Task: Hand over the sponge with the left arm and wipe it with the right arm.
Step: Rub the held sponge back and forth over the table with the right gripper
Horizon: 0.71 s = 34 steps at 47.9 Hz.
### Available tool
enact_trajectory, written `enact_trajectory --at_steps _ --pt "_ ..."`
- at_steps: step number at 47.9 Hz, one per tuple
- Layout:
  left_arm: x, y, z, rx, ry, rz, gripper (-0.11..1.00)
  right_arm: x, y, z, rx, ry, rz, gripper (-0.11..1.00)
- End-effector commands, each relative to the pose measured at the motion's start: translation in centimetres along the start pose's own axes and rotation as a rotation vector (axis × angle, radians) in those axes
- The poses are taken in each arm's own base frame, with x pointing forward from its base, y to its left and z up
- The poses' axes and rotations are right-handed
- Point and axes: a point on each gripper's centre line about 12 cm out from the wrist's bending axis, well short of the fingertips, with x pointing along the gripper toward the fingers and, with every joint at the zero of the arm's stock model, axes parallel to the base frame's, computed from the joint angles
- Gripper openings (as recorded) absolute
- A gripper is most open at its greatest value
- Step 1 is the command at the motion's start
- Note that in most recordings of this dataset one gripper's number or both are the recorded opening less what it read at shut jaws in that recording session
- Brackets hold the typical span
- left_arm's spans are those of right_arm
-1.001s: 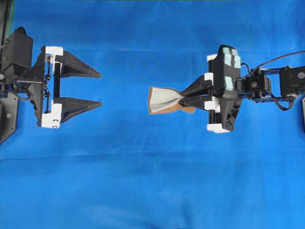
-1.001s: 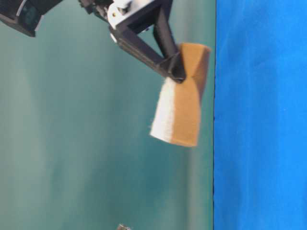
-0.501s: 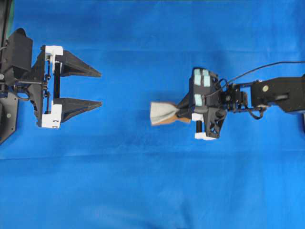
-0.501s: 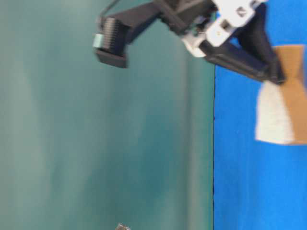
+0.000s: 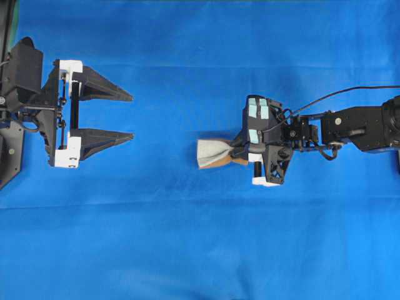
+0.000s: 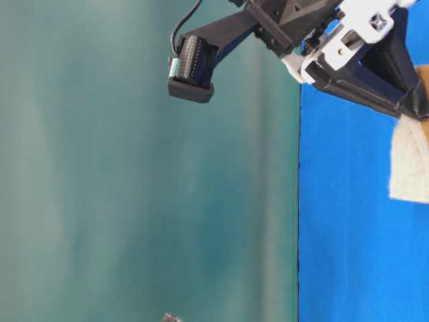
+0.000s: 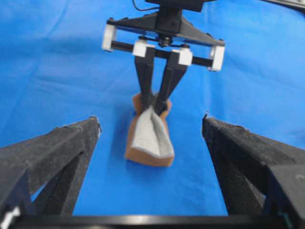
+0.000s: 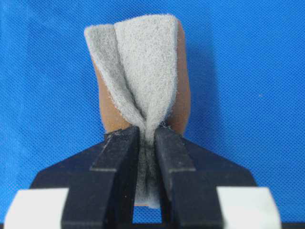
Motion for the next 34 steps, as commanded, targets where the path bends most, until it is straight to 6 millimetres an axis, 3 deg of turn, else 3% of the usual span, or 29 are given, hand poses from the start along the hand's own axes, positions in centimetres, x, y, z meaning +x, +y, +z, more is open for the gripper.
enact_trajectory --at_steps 1,14,20,27,34 --pt "0.0 -0.1 0.6 0.002 -0.023 -0.005 0.86 -0.2 -1.4 1.1 0.019 -0.032 -0.027 0.16" --pt "0.0 -0.1 0.6 0.002 -0.021 -0.005 0.86 -0.8 -8.0 0.9 0.094 -0.037 -0.159 0.16" --pt "0.0 -0.1 0.6 0.002 -0.021 -0.005 0.86 -1.1 -9.8 0.8 0.111 -0.038 -0.194 0.16" --pt "0.0 -0.1 0.6 0.002 -0.020 -0.005 0.86 -1.0 -9.5 0.7 0.114 -0.034 -0.187 0.16" --pt "0.0 -0.1 0.6 0.002 -0.020 -0.005 0.86 -0.3 -5.4 0.8 0.079 -0.022 -0.106 0.16"
